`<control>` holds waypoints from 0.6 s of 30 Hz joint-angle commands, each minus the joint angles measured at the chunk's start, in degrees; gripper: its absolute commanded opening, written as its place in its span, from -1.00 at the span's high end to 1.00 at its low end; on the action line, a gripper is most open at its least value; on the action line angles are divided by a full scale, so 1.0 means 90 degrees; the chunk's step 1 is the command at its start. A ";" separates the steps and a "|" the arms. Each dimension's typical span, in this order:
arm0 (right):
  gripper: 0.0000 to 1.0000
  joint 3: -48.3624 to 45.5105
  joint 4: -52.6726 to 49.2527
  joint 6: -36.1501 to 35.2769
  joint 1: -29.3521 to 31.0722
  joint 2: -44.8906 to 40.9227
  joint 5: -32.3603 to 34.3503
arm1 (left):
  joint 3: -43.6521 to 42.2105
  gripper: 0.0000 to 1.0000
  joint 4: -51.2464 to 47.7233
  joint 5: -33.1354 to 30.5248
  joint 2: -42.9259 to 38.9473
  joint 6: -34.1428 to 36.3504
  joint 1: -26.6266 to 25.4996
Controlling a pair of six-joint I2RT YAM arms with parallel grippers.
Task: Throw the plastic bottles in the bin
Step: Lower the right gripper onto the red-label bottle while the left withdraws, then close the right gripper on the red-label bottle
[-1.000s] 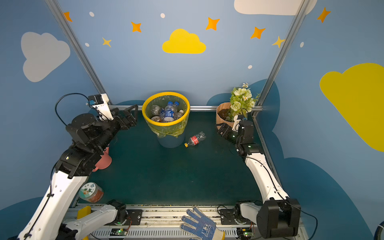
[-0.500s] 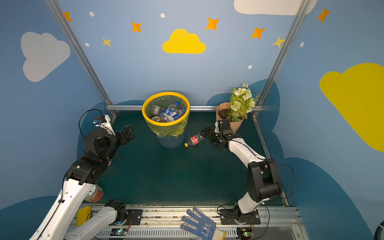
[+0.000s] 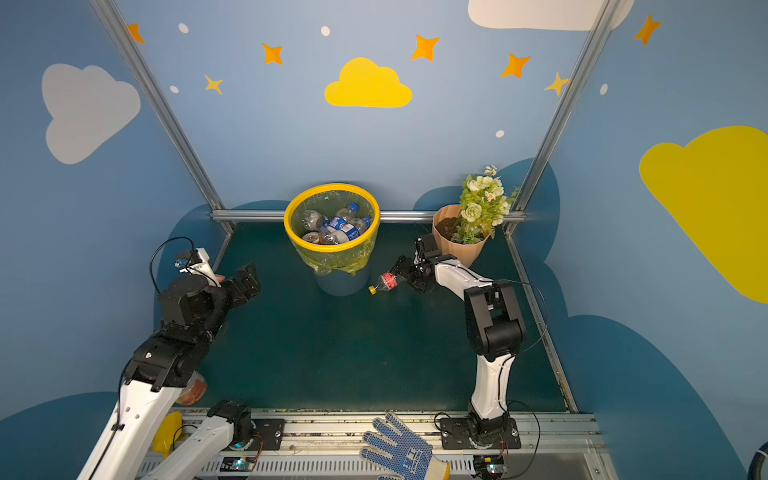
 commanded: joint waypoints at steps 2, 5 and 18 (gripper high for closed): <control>-0.78 0.0386 -0.0311 0.0009 0.0055 0.0352 0.0084 | -0.0045 -1.00 -0.0148 -0.0094 -0.0082 -0.0049 0.0033; -0.78 0.0532 -0.0357 0.0077 0.0075 0.0603 0.0027 | -0.0067 -1.00 -0.0216 -0.0094 -0.0122 -0.0072 0.0041; -0.60 0.0869 -0.0588 -0.0232 0.0109 0.1248 -0.0375 | -0.0212 -1.00 -0.0158 -0.0074 -0.0150 -0.0125 0.0080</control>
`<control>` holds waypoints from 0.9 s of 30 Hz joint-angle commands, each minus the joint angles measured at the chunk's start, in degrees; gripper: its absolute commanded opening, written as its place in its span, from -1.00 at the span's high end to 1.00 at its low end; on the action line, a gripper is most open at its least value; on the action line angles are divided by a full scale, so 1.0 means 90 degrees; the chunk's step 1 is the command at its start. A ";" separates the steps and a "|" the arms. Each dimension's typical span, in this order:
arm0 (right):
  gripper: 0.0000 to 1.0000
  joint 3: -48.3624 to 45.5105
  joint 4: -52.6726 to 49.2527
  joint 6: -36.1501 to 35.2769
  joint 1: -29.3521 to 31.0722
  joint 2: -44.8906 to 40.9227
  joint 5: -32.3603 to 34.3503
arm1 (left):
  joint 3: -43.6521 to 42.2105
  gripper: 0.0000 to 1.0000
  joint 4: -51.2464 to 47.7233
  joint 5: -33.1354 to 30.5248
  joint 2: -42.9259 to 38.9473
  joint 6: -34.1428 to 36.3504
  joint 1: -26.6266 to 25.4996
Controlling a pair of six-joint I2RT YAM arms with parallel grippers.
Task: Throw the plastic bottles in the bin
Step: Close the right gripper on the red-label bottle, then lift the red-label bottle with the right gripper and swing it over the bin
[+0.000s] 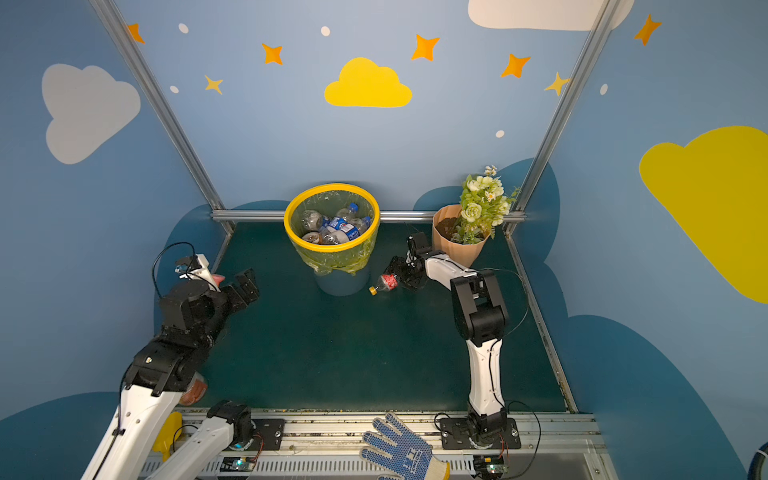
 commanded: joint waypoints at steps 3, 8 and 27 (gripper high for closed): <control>-0.41 -0.0235 -0.0227 -0.0190 -0.0047 0.0140 -0.0232 | -0.0031 -1.00 -0.0014 -0.0063 -0.0016 -0.0084 0.0038; -0.25 -0.0403 -0.0118 -0.0256 -0.0144 -0.0043 -0.0263 | -0.0259 -1.00 0.0102 -0.0011 -0.0002 -0.0273 0.0072; -0.08 -0.0903 0.0338 -0.1079 -0.0672 -0.2557 -0.0309 | -0.0734 -1.00 0.0459 0.0241 0.0536 -0.0689 0.0267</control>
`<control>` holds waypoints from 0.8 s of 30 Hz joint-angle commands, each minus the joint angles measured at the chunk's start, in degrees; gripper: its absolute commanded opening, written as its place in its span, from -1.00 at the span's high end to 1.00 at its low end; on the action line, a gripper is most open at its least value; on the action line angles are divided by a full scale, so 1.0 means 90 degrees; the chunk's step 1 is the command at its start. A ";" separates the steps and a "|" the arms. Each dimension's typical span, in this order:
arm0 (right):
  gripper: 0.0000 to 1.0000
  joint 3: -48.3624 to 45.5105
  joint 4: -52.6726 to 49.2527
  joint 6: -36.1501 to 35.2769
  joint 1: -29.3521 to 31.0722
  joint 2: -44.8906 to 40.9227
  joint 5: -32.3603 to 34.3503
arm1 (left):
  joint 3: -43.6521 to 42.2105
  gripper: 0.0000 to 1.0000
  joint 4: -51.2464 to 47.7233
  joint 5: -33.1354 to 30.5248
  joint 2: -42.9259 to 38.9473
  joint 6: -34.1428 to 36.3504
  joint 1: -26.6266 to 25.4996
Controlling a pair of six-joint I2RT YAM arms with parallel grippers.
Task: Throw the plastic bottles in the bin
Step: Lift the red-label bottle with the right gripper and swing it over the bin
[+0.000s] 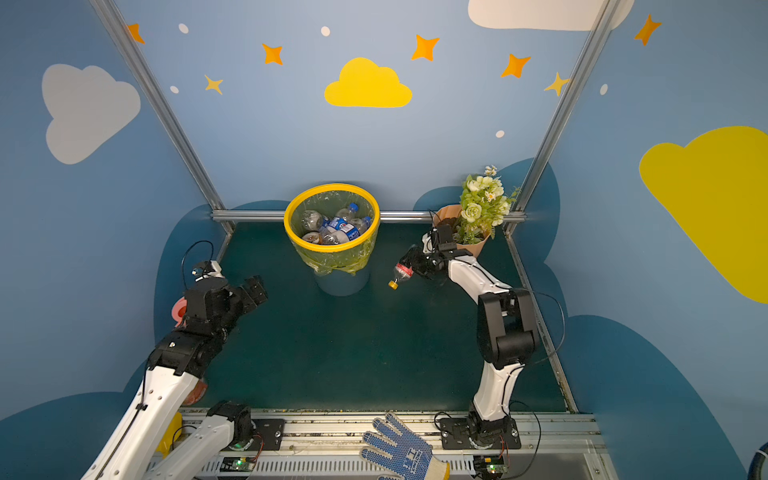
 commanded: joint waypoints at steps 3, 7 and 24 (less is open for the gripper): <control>-0.08 -0.0010 0.0040 -0.0471 -0.0123 -0.1204 0.0242 | -0.0111 -1.00 0.0233 0.0124 0.0057 -0.0109 0.0054; -0.08 -0.0083 0.0286 -0.0522 -0.0210 -0.2184 0.0555 | -0.0143 -1.00 0.0245 0.0141 0.0062 -0.0132 0.0083; -0.12 0.0159 0.1876 -0.0026 -0.0167 -0.4049 0.0988 | -0.0338 -1.00 0.0399 0.0251 0.0062 -0.0262 0.0123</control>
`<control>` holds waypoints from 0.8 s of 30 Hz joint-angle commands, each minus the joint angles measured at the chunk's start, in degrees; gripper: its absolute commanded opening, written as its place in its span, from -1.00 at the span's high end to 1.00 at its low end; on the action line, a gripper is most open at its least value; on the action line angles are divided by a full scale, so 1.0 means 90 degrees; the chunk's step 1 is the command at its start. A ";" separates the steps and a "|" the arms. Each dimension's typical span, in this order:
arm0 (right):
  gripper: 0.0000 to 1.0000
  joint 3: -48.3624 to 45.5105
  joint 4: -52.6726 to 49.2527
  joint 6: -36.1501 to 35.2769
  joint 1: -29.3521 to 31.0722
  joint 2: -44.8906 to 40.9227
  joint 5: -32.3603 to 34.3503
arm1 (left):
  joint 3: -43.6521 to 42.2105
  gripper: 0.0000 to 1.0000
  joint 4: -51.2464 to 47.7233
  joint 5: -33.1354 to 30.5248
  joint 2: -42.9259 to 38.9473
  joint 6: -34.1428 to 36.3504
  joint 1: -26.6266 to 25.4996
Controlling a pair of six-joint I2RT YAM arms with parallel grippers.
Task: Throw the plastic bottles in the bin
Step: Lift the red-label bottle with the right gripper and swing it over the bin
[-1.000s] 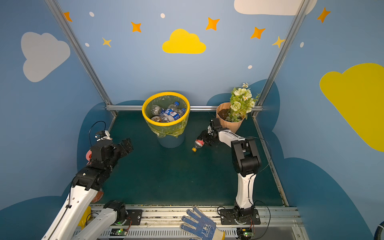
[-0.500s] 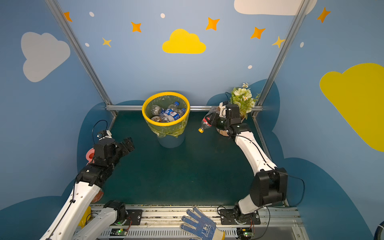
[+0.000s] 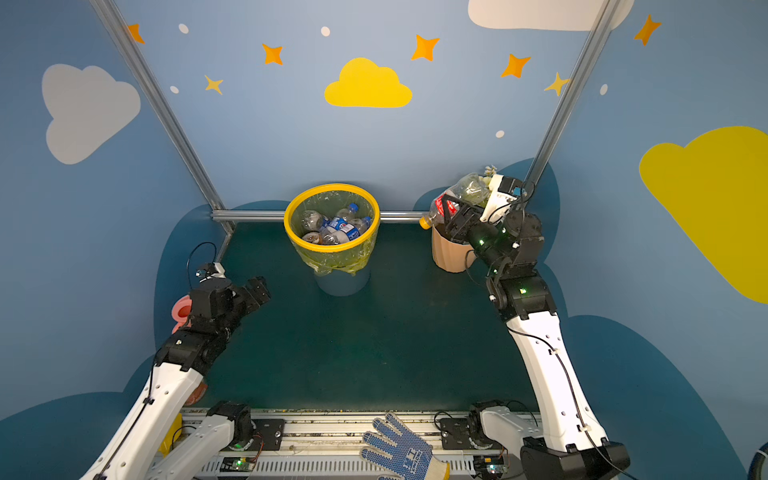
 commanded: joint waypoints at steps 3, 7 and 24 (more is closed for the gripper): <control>-0.12 0.0501 0.0784 0.0456 0.0542 0.0829 -0.0491 | -0.0043 -1.00 0.0086 0.0052 -0.0056 -0.0047 0.0027; -0.18 0.1419 0.0629 0.0528 0.1254 0.2132 -0.1052 | -0.0061 -1.00 0.0097 0.0062 -0.0111 -0.0092 0.0035; -0.81 0.2927 -0.1613 -0.0792 0.1114 0.2247 -0.0718 | 0.0048 -1.00 0.0071 0.0043 -0.0037 -0.0153 0.0040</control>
